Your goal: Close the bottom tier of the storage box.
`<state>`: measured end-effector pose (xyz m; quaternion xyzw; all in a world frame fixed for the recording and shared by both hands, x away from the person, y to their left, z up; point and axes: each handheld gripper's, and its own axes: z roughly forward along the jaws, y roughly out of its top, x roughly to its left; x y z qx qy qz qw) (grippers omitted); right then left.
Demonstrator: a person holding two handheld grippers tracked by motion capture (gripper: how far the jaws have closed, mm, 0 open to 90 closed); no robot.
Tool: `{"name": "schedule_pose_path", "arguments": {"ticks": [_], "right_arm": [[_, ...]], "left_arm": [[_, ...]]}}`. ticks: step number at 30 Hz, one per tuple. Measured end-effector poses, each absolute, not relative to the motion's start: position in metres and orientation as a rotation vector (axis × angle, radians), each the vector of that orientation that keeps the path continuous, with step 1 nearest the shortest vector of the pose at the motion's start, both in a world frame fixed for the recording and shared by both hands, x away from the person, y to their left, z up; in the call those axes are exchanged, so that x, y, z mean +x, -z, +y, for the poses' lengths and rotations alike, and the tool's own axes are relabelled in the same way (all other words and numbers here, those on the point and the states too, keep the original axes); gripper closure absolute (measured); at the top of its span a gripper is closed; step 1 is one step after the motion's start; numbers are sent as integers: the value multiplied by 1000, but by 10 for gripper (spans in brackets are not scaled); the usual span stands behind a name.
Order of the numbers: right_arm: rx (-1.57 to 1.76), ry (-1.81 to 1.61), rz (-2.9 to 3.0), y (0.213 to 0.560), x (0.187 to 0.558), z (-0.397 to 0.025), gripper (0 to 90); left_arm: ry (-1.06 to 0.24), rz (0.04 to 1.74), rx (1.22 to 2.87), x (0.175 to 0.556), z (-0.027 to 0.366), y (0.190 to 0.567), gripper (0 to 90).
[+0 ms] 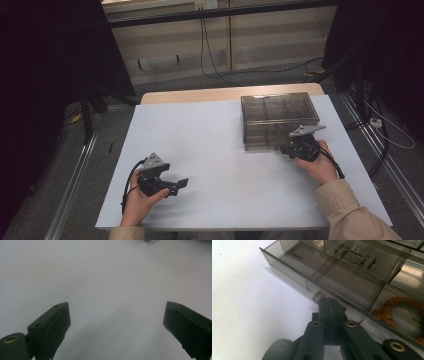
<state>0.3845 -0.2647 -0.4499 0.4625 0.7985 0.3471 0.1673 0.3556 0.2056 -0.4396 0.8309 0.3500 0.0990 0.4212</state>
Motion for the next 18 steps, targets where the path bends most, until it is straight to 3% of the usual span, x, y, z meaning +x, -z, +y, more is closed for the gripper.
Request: {"name": "schedule_pose_path", "arguments": {"ticks": [18], "right_arm": [[1319,-987,2266,451,388,-266,900]], "left_arm": [[-250,876,2084,356,206,439,74]]}}
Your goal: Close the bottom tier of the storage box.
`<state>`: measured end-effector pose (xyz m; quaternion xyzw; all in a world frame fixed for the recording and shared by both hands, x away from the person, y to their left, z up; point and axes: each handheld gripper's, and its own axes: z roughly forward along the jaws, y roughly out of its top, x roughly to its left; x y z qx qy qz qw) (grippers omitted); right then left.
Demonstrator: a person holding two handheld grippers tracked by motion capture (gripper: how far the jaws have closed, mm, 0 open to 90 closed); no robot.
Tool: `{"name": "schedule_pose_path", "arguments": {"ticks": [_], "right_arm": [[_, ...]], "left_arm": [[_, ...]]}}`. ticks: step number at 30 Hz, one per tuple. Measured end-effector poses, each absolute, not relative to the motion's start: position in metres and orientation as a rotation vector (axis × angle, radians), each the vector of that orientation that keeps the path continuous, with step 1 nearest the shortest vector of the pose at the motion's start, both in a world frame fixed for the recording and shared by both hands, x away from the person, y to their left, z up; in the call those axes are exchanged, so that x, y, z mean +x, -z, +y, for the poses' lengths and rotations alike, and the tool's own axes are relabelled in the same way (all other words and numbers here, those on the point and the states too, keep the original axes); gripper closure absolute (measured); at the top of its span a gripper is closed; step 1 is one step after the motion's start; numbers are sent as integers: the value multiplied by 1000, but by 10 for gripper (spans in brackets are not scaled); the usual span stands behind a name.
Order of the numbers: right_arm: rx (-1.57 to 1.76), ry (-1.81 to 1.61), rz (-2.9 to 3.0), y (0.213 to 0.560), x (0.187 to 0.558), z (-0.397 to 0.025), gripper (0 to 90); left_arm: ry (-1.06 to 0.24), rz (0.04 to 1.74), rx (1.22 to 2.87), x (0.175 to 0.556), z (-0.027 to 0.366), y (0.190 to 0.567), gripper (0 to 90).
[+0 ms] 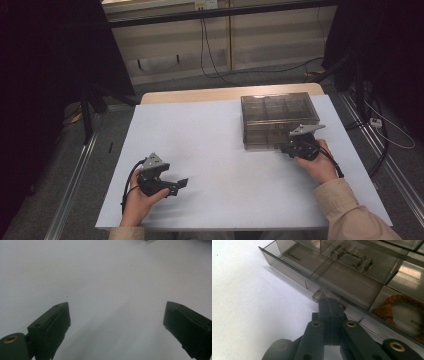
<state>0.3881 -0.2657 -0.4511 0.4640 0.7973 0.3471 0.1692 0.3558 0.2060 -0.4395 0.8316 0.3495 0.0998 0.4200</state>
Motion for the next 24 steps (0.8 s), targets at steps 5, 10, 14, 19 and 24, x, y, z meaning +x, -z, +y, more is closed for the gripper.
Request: {"name": "schedule_pose_path", "arguments": {"ticks": [5,10,14,19,24], "right_arm": [[1323,-985,2262,451,389,-265,900],[1327,-994,2261,451,390,-266,900],[1326,-988,2260,452,391,-266,900],[1320,-984,2260,452,391,-266,900],[1320,-978,2258,451,392,-266,900]], "left_arm": [[-248,877,2083,356,206,440,74],[-249,877,2084,356,206,440,74],[-249,877,2083,356,206,440,74],[-248,877,2083,356,206,440,74],[-249,877,2083,356,206,440,74]]}}
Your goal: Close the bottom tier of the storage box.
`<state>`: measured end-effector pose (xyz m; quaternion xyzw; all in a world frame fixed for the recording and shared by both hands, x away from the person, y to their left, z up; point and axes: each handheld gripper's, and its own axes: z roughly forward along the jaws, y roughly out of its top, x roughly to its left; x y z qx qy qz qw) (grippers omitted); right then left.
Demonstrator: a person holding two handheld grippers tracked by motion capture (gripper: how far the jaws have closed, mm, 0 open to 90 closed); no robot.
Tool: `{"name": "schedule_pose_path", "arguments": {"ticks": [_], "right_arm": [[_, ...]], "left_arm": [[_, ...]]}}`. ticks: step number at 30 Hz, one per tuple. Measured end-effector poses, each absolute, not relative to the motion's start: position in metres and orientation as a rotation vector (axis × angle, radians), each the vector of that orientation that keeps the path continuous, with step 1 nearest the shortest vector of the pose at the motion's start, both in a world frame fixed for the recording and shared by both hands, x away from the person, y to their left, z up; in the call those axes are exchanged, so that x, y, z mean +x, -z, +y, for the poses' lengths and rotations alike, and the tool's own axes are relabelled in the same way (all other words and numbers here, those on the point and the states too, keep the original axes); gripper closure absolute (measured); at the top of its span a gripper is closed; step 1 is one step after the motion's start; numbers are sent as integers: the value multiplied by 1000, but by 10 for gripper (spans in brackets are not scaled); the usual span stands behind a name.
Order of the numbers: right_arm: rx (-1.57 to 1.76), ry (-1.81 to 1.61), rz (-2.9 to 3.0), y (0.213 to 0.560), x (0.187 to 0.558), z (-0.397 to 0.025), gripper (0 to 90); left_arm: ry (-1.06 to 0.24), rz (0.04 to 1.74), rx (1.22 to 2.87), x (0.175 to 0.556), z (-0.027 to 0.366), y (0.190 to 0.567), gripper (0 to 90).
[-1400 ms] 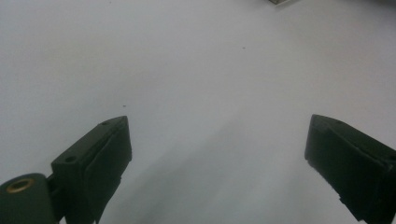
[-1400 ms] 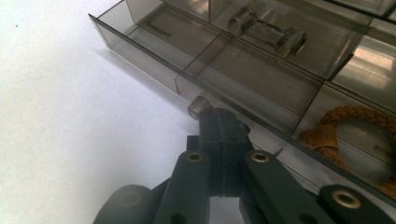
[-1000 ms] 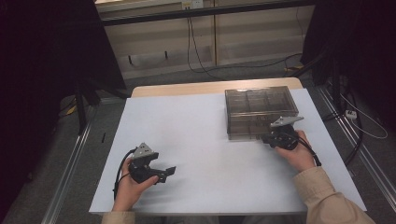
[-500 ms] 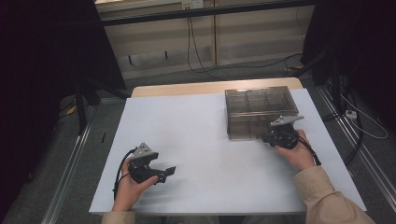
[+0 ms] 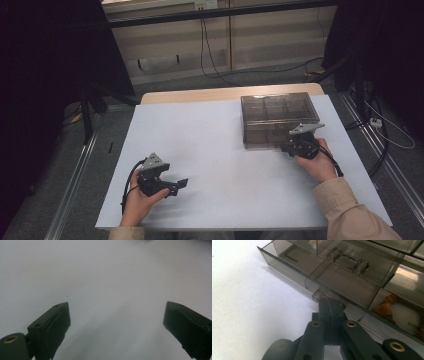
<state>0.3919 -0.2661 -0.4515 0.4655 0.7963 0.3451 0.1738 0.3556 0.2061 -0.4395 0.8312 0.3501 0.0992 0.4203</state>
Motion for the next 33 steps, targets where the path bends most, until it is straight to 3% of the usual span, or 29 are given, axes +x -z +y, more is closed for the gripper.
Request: {"name": "schedule_pose_path", "arguments": {"ticks": [33], "right_arm": [[1320,-964,2244,452,399,-265,900]], "left_arm": [[-249,875,2088,355,207,440,74]]}}
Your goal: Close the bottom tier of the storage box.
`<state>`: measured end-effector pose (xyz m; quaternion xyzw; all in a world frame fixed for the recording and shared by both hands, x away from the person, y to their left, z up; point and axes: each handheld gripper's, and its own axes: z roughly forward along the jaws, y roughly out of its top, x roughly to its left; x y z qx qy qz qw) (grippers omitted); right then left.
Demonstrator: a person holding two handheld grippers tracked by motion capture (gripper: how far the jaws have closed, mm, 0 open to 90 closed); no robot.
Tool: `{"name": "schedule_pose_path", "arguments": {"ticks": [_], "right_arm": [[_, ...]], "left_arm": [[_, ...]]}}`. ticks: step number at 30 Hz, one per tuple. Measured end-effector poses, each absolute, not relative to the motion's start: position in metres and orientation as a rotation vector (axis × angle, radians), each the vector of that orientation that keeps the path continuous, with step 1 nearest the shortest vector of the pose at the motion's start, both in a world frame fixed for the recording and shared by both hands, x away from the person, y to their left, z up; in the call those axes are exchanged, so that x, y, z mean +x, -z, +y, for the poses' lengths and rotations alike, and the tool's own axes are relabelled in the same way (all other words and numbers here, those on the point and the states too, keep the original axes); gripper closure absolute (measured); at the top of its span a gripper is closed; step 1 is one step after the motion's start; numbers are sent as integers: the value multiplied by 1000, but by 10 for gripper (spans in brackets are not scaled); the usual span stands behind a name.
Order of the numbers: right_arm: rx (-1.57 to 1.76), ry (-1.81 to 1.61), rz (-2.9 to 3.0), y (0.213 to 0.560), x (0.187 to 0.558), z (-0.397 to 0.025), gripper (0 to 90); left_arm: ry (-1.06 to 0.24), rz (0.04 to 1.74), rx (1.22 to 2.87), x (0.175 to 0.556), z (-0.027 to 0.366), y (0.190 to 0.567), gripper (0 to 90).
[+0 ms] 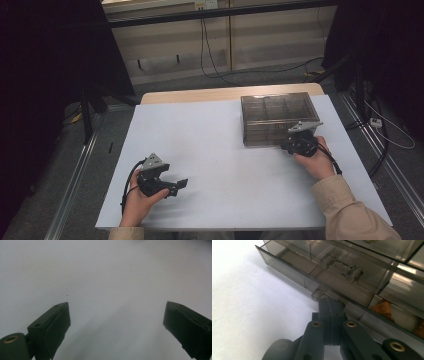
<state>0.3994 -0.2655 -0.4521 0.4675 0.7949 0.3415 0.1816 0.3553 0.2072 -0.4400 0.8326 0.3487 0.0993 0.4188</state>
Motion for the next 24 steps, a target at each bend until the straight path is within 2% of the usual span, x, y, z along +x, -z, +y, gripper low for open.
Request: {"name": "schedule_pose_path", "arguments": {"ticks": [24], "right_arm": [[1317,-969,2232,452,402,-265,900]], "left_arm": [[-243,876,2090,357,205,441,74]]}}
